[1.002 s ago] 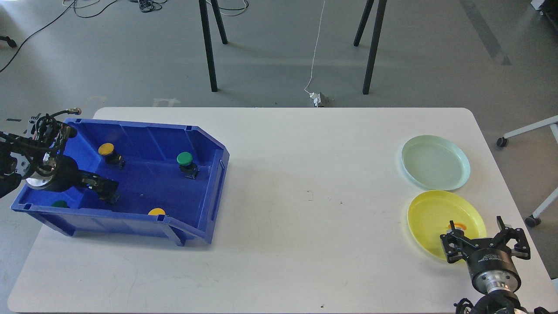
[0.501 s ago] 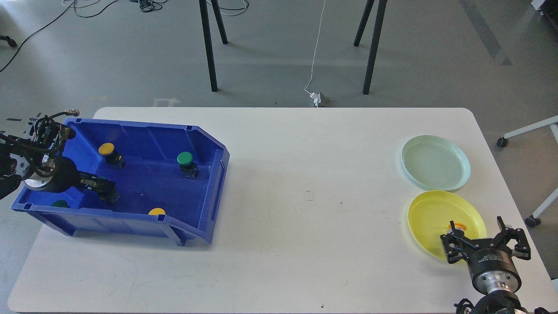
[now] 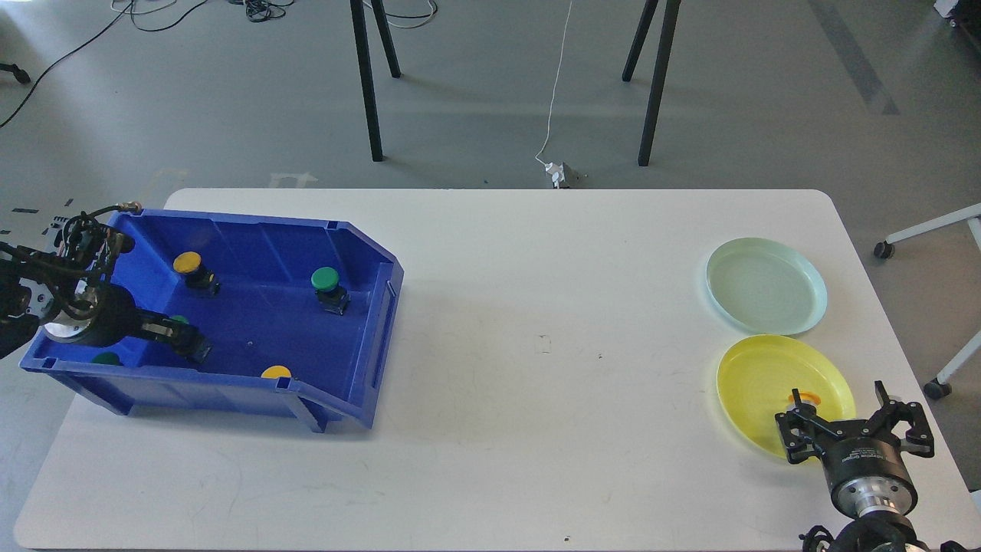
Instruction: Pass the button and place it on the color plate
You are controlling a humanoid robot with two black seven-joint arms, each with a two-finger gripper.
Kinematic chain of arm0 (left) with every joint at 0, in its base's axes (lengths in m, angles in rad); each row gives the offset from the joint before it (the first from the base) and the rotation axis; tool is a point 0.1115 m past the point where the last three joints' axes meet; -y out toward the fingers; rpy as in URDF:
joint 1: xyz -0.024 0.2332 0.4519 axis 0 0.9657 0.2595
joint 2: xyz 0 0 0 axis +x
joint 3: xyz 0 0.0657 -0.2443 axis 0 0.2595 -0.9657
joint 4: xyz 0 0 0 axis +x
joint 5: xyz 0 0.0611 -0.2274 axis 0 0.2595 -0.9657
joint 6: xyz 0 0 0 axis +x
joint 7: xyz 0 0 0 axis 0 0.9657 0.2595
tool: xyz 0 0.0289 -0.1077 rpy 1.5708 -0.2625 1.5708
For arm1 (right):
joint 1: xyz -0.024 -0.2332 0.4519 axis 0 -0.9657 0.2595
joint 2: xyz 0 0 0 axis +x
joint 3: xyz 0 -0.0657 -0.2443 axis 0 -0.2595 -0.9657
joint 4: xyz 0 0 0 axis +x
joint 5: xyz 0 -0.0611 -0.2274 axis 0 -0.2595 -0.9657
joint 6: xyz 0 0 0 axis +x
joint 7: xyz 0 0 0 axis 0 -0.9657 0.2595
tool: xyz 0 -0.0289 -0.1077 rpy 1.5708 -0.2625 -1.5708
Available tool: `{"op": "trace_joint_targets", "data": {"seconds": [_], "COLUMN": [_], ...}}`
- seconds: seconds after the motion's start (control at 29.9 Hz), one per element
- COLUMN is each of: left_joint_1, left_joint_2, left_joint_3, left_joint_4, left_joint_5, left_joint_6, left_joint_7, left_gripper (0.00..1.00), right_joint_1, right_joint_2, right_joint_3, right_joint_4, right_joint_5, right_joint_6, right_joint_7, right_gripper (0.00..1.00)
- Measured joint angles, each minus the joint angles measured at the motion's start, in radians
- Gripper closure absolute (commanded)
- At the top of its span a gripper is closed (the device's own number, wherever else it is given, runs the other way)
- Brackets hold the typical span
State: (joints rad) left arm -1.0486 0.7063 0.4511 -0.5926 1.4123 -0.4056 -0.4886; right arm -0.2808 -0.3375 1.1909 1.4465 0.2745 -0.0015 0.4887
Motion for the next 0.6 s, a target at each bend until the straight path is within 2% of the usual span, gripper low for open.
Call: {"op": "trace_joint_targets", "data": {"seconds": [0.1,0.2,0.37,0.47,0.6], "left_joint_1": [-0.019,-0.068,-0.098,-0.067,-0.045], "left_joint_2": [0.020,0.097,0.264,0.301,0.295], "left_joint_3": [-0.029,-0.108,-0.398,-0.534,-0.629], "left_joint_4": [-0.045,-0.143,-0.417,-0.532,-0.685], "left_joint_5": [-0.010,-0.015,-0.076,-0.199,-0.489], "left_joint_6": [-0.011,-0.059,-0.082,-0.083,-0.083], "left_joint_7": [0.000,0.000,0.000,0.000,0.000], "left_gripper": [0.96,0.96,0.96,0.96,0.96], "right_joint_1": [0.000,0.015,0.107,0.146,0.200], "right_joint_2": [-0.007,-0.028,-0.111,-0.131,-0.172], "right_joint_3": [0.003,0.007,-0.009,-0.017,-0.028], "right_joint_4": [0.011,0.027,0.043,0.062,0.105], "right_joint_5": [-0.002,-0.012,-0.093,-0.173,-0.341], "right_joint_6": [0.000,0.000,0.006,0.006,0.006], "right_joint_7": [0.000,0.000,0.000,0.000,0.000], "right_gripper": [0.03,0.03,0.03,0.03,0.03]}}
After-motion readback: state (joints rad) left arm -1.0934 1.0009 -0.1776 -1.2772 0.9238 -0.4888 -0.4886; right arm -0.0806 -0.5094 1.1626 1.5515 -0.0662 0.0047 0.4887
